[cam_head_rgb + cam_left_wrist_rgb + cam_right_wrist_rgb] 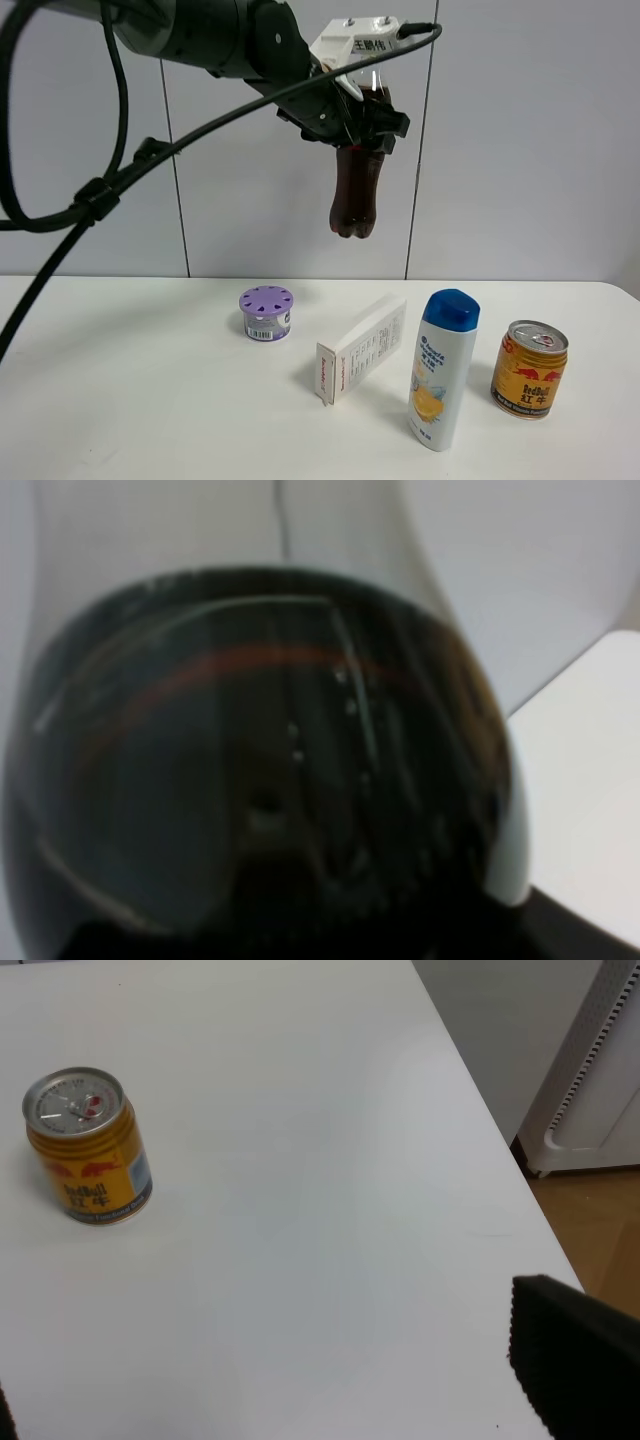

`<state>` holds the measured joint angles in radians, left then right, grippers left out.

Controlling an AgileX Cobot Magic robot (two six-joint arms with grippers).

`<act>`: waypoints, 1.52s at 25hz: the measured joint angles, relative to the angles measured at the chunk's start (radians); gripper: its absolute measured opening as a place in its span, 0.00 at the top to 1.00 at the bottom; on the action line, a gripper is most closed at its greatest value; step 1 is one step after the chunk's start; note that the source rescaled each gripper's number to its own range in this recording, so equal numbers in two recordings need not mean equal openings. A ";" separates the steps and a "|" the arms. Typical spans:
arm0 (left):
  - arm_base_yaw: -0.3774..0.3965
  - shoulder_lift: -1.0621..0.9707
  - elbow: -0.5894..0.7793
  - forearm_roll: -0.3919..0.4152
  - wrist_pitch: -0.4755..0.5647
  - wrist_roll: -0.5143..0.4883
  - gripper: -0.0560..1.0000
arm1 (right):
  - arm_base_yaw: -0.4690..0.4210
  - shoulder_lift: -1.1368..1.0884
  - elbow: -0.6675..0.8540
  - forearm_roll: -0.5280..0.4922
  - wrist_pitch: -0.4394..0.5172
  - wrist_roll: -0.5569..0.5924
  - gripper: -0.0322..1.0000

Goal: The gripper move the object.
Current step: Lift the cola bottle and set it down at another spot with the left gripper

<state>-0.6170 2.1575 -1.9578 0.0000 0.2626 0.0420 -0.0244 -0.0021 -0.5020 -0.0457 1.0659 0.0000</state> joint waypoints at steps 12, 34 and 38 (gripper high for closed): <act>0.000 -0.100 0.050 0.038 0.177 0.000 0.93 | 0.000 0.000 0.000 0.000 0.000 0.000 0.00; 0.037 -0.606 1.035 -0.009 -0.482 -0.005 0.93 | 0.000 0.000 0.000 0.000 0.000 0.000 0.00; 0.066 -0.642 1.194 -0.013 -0.619 -0.026 0.93 | 0.000 0.000 0.000 0.000 0.000 0.000 0.00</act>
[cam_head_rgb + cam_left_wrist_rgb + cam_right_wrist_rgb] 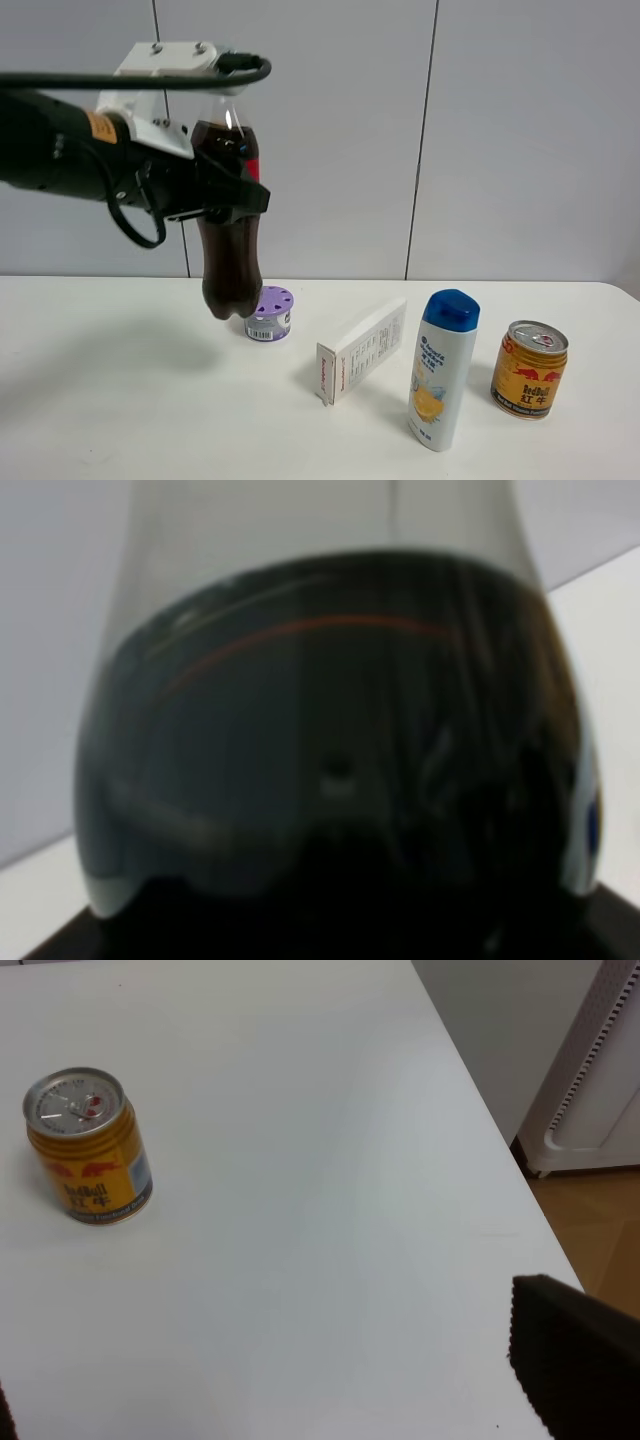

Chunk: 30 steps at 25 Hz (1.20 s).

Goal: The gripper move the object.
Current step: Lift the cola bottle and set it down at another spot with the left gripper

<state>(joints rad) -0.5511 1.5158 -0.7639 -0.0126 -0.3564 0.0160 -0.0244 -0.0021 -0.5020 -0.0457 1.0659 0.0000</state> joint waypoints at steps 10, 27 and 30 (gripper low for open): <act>0.064 0.006 0.188 -0.001 -0.191 -0.016 0.93 | 0.000 0.000 0.000 0.000 0.000 0.000 0.00; 0.064 0.211 0.187 0.030 -0.414 -0.031 0.93 | 0.000 0.000 0.000 0.000 0.000 0.000 0.00; 0.064 0.239 0.187 0.048 -0.435 -0.031 0.93 | 0.000 0.000 0.000 0.000 0.000 0.000 0.00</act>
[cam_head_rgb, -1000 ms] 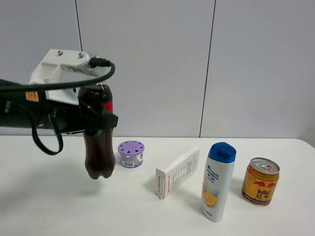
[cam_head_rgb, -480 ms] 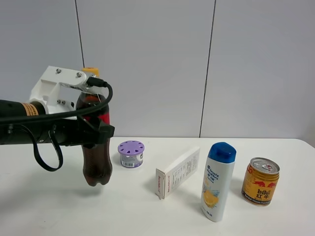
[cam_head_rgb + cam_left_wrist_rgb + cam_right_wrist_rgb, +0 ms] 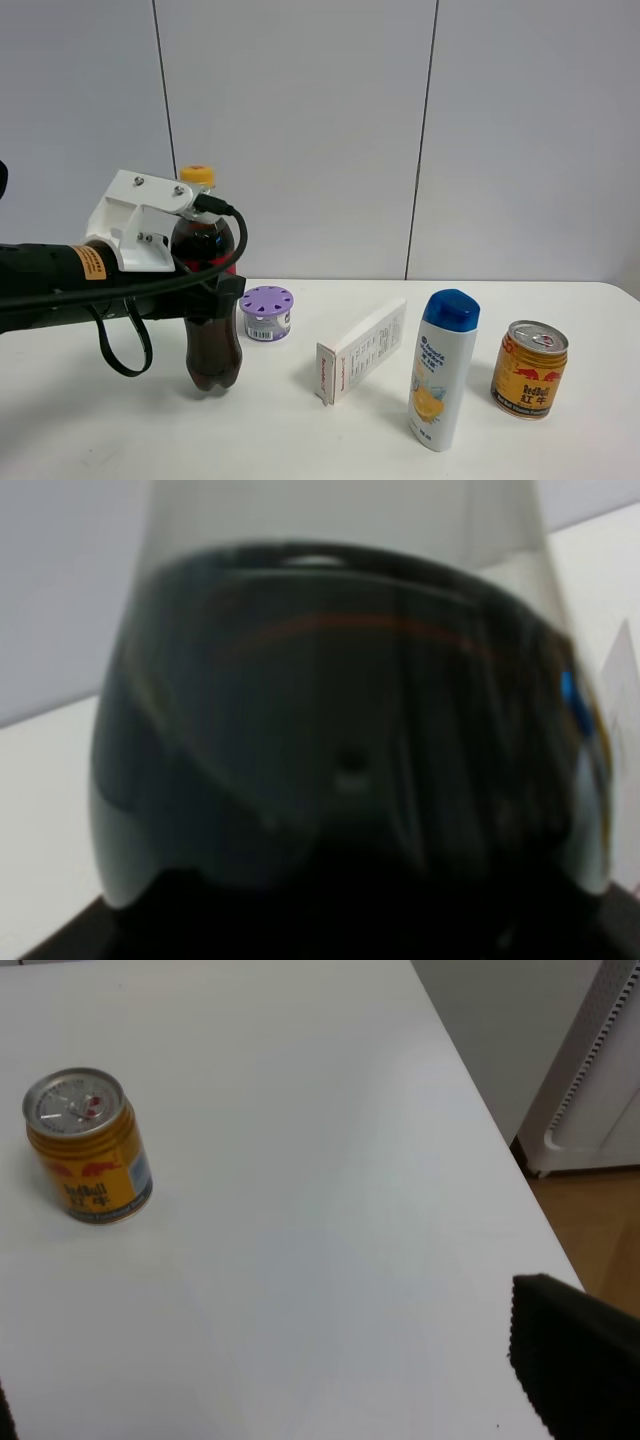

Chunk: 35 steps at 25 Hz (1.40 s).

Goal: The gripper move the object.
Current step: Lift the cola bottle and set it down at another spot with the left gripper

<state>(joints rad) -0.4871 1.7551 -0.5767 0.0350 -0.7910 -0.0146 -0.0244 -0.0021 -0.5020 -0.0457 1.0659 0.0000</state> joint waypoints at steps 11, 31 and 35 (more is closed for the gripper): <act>0.000 0.018 -0.001 0.052 -0.045 -0.100 0.93 | 0.000 0.000 0.000 0.000 0.000 0.000 0.00; 0.000 0.081 -0.002 0.079 -0.080 -0.106 0.93 | 0.000 0.000 0.000 0.000 0.000 0.000 0.00; 0.000 0.081 -0.003 0.092 -0.105 -0.143 0.56 | 0.000 0.000 0.000 0.000 0.000 0.000 0.00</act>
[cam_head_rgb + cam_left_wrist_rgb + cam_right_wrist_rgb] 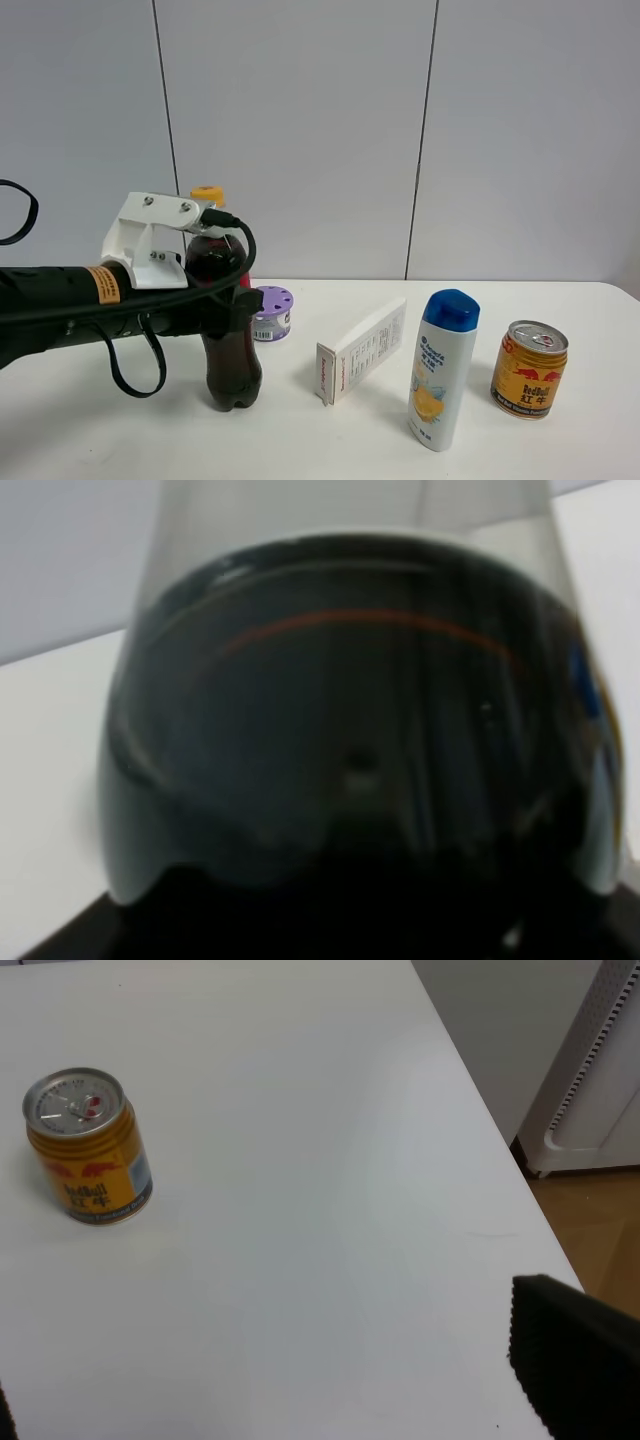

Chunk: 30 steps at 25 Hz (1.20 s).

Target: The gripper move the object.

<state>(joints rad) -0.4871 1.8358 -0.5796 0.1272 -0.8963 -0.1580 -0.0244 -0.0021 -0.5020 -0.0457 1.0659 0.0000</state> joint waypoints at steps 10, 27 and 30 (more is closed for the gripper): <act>0.000 -0.003 -0.001 0.029 -0.017 -0.122 0.00 | 0.000 0.000 0.000 0.000 0.000 0.000 0.00; 0.000 -0.380 0.001 0.032 0.204 -0.114 0.00 | 0.000 0.000 0.000 0.000 0.000 0.000 0.00; 0.000 -0.462 0.001 0.033 0.273 -0.114 0.00 | 0.000 0.000 0.000 0.000 0.000 0.000 0.00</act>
<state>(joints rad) -0.4871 1.3738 -0.5789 0.1604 -0.6229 -0.2719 -0.0244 -0.0021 -0.5020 -0.0457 1.0659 0.0000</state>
